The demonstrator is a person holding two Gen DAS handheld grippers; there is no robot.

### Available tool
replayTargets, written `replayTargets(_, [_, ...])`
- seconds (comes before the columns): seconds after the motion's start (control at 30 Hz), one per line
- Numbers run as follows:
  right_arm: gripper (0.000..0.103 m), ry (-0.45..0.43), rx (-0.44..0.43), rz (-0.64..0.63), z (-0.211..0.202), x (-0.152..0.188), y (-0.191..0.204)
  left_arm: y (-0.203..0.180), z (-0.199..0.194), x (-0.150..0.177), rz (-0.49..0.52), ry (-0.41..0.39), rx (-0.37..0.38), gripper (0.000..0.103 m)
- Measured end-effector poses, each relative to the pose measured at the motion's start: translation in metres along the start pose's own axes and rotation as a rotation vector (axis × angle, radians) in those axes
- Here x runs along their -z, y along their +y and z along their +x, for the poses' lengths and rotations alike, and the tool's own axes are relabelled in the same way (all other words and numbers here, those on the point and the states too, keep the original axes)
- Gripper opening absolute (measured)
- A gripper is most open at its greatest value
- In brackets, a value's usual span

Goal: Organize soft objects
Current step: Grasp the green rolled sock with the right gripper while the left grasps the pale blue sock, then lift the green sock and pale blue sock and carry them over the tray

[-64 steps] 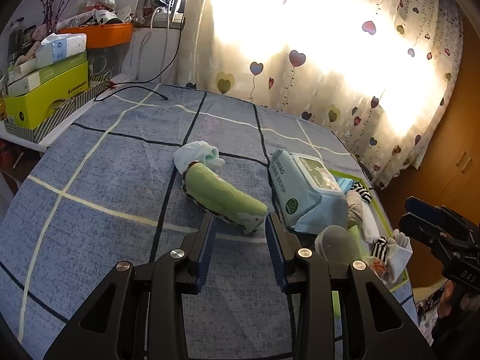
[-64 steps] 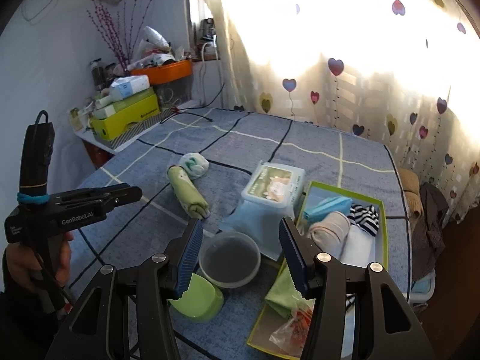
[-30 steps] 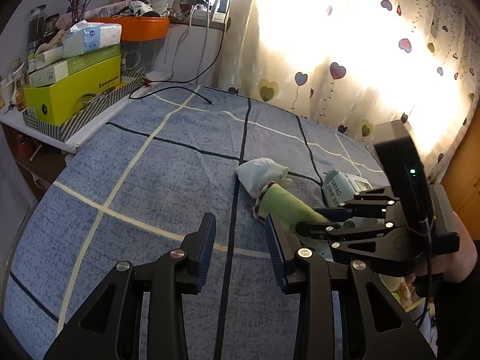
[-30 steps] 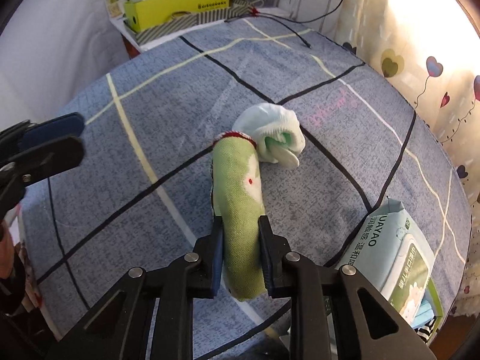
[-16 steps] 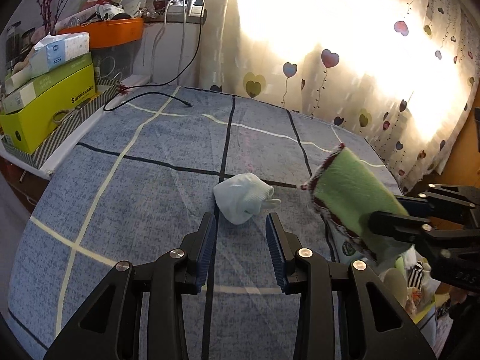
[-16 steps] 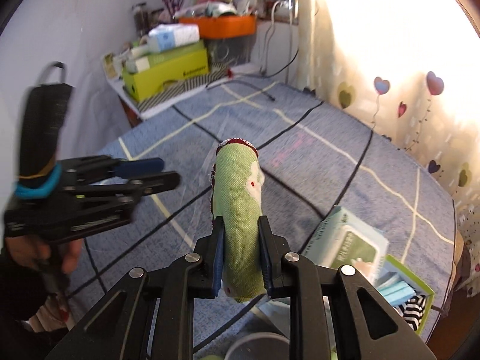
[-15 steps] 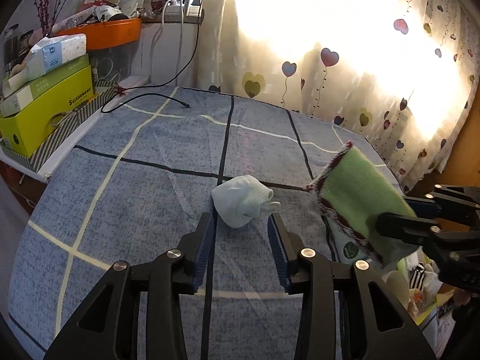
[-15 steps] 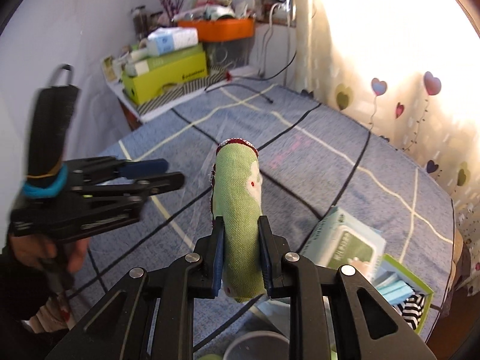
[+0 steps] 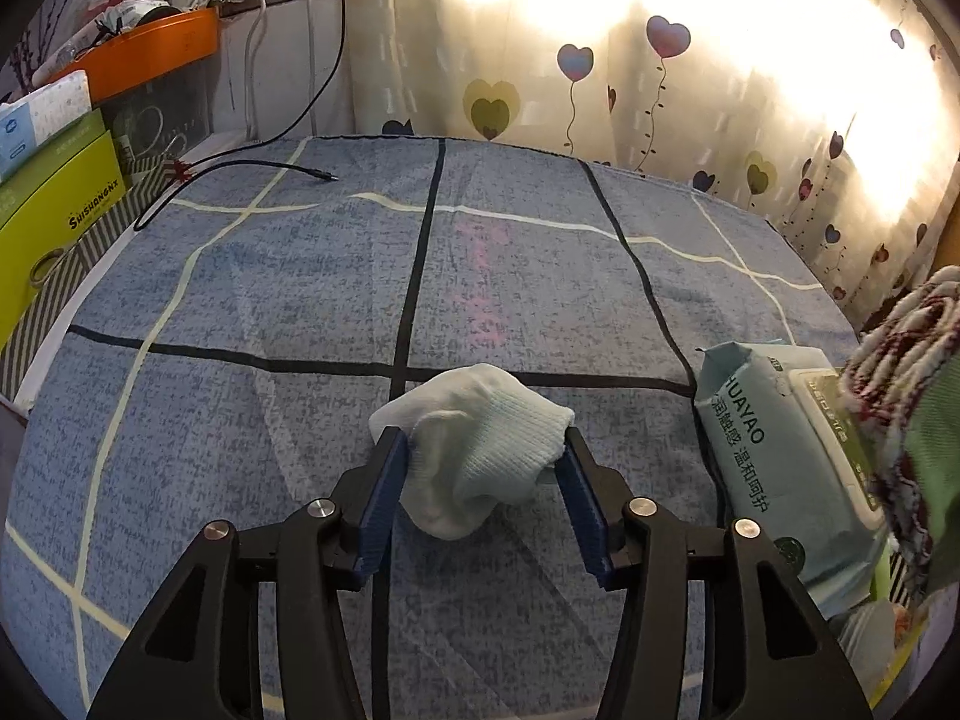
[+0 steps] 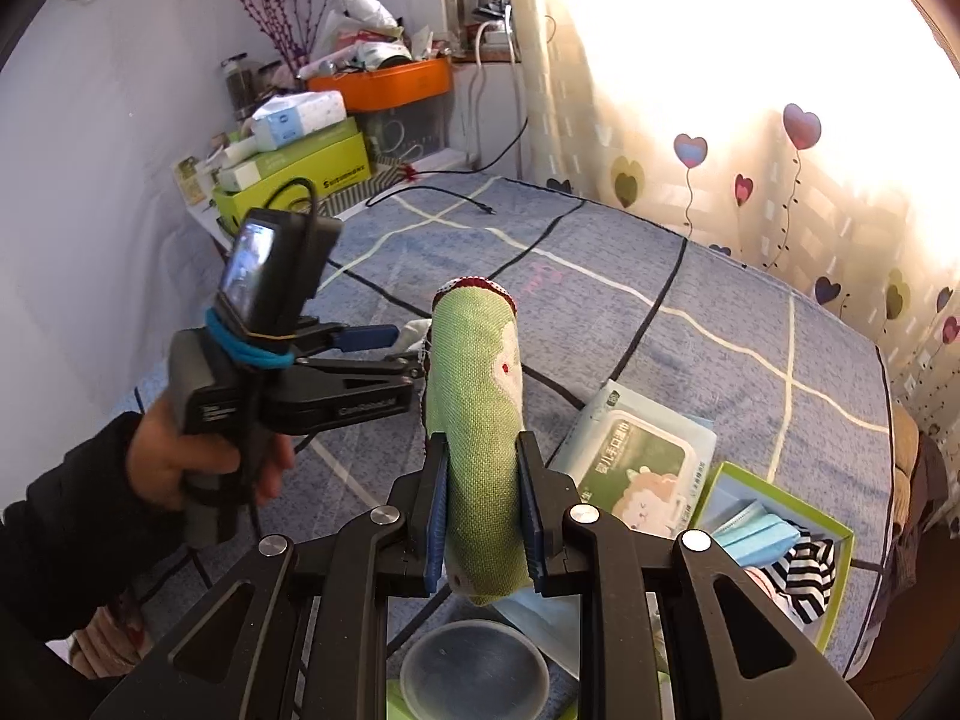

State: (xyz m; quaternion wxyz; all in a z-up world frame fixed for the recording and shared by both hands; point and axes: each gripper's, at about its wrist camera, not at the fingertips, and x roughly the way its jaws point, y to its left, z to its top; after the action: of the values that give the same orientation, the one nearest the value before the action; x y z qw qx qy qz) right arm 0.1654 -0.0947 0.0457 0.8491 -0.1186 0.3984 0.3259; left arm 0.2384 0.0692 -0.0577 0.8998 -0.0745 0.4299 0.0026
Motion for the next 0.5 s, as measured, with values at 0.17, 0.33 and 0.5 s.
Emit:
replayTargets(0.17, [0.02, -0.007, -0.002, 0.019, -0.003, 0.003, -0.005, 0.0, 0.014, -0.001, 0.007, 0.006, -0.023, 0.053])
replayTargets(0.33, [0.02, -0.026, -0.004, 0.037, -0.006, 0.006, -0.008, -0.001, 0.013, -0.001, 0.016, -0.008, -0.026, 0.039])
replayTargets(0.5, [0.02, -0.041, -0.003, 0.046, -0.01, 0.008, -0.007, -0.001, 0.004, 0.0, 0.015, -0.021, -0.03, 0.032])
